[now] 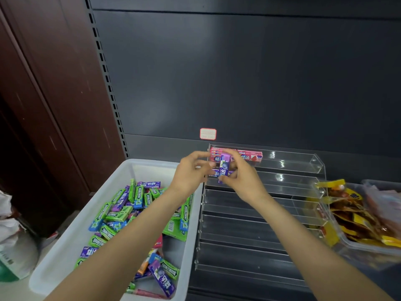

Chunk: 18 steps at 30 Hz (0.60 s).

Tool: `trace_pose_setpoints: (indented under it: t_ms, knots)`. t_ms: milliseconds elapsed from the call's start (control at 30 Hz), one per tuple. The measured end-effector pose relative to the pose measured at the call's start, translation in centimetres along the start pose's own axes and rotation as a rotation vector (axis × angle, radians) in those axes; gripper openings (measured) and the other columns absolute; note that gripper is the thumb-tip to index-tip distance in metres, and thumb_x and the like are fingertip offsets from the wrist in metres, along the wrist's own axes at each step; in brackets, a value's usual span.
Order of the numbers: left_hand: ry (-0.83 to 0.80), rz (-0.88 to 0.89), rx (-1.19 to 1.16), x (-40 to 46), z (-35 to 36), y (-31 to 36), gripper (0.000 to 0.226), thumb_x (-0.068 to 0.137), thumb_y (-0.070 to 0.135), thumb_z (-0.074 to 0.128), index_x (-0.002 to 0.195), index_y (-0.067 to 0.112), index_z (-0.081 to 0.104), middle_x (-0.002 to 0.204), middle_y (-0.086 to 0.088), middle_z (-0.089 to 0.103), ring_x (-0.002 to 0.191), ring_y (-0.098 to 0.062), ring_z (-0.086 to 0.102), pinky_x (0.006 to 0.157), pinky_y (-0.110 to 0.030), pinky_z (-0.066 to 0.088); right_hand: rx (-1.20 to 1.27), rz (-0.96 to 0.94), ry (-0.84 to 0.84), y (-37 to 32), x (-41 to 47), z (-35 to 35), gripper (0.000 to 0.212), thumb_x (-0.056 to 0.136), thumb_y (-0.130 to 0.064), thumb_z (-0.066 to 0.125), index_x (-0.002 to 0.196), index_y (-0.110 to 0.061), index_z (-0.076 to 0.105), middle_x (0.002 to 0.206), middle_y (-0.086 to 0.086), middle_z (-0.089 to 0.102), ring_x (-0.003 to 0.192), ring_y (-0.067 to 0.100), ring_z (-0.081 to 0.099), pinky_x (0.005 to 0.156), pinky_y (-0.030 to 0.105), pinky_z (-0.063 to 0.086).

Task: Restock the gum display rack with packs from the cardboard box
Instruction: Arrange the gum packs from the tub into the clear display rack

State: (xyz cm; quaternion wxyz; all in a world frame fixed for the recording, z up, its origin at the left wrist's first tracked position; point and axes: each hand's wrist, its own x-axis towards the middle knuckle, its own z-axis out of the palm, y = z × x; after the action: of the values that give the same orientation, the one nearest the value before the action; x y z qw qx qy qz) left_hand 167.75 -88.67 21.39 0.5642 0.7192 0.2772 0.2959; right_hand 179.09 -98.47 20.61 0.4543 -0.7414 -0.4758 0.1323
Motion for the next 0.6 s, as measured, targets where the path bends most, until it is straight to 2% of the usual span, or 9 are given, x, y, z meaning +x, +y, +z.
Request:
trace_pose_setpoints:
  t_ms: [100, 200, 267, 367, 433, 500, 567, 600]
  knots:
    - [0.025, 0.069, 0.331, 0.1, -0.5, -1.1, 0.028, 0.091, 0.017, 0.059, 0.119, 0.017, 0.058, 0.112, -0.001, 0.065, 0.092, -0.012, 0.061, 0.076, -0.021, 0.046, 0.062, 0.075, 0.15, 0.6, 0.7, -0.4, 0.049, 0.08, -0.005, 0.071, 0.116, -0.024, 0.042, 0.079, -0.011, 0.059, 0.074, 0.008, 0.062, 0.055, 0.013, 0.044]
    - [-0.028, 0.019, 0.436, 0.2, -0.9, -2.3, 0.046, 0.089, 0.017, 0.061, 0.133, 0.016, 0.047, 0.13, -0.002, 0.055, 0.113, -0.016, 0.055, 0.086, -0.023, 0.041, 0.078, 0.13, 0.258, 1.5, 1.4, -0.8, 0.034, 0.084, -0.012, 0.069, 0.106, -0.019, 0.043, 0.084, 0.002, 0.065, 0.071, 0.008, 0.062, 0.052, 0.011, 0.043]
    - [-0.075, -0.01, 0.447, 0.4, -0.9, -2.8, 0.055, 0.088, 0.018, 0.063, 0.139, 0.017, 0.04, 0.135, -0.004, 0.052, 0.119, -0.019, 0.052, 0.091, -0.025, 0.041, 0.099, 0.145, 0.332, 2.1, 1.9, -0.9, 0.028, 0.086, -0.013, 0.067, 0.1, -0.018, 0.044, 0.091, 0.007, 0.067, 0.071, 0.008, 0.062, 0.052, 0.011, 0.045]
    - [-0.134, -0.038, 0.447, 0.8, -0.8, -3.0, 0.062, 0.087, 0.015, 0.063, 0.143, 0.019, 0.035, 0.136, -0.004, 0.05, 0.119, -0.02, 0.052, 0.092, -0.027, 0.043, 0.165, 0.167, 0.377, 2.7, 2.4, -0.5, 0.025, 0.085, -0.011, 0.067, 0.097, -0.018, 0.046, 0.097, 0.011, 0.068, 0.084, 0.018, 0.066, 0.07, 0.035, 0.057]
    - [-0.162, -0.037, 0.427, 1.1, -0.6, -2.9, 0.064, 0.087, 0.011, 0.063, 0.143, 0.02, 0.034, 0.134, -0.006, 0.052, 0.109, -0.018, 0.055, 0.089, -0.026, 0.045, 0.158, 0.164, 0.363, 3.0, 2.7, 0.0, 0.019, 0.085, -0.009, 0.067, 0.095, -0.017, 0.053, 0.093, 0.007, 0.066, 0.088, 0.02, 0.065, 0.077, 0.041, 0.057]
    - [-0.169, -0.039, 0.406, 1.2, -0.4, -2.9, 0.064, 0.087, 0.008, 0.063, 0.143, 0.022, 0.035, 0.13, -0.007, 0.054, 0.098, -0.015, 0.056, 0.083, -0.024, 0.046, 0.078, 0.158, 0.321, 3.4, 2.8, 0.5, 0.011, 0.084, -0.009, 0.067, 0.091, -0.013, 0.059, 0.09, 0.003, 0.063, 0.086, 0.016, 0.062, 0.077, 0.034, 0.056]
    - [-0.158, -0.045, 0.375, 1.4, -0.3, -3.0, 0.062, 0.087, 0.006, 0.061, 0.142, 0.024, 0.037, 0.128, -0.008, 0.055, 0.093, -0.014, 0.058, 0.081, -0.025, 0.048, -0.052, 0.143, 0.264, 3.8, 2.8, 0.8, 0.01, 0.084, -0.011, 0.068, 0.092, -0.011, 0.063, 0.09, 0.002, 0.064, 0.083, 0.012, 0.058, 0.066, 0.017, 0.048]
    - [-0.153, -0.047, 0.364, 1.4, -0.4, -3.1, 0.062, 0.088, 0.006, 0.061, 0.142, 0.024, 0.038, 0.127, -0.008, 0.055, 0.092, -0.014, 0.059, 0.081, -0.026, 0.049, -0.121, 0.133, 0.24, 3.8, 2.7, 0.9, 0.01, 0.083, -0.013, 0.069, 0.092, -0.011, 0.064, 0.089, 0.001, 0.064, 0.082, 0.011, 0.056, 0.062, 0.013, 0.043]
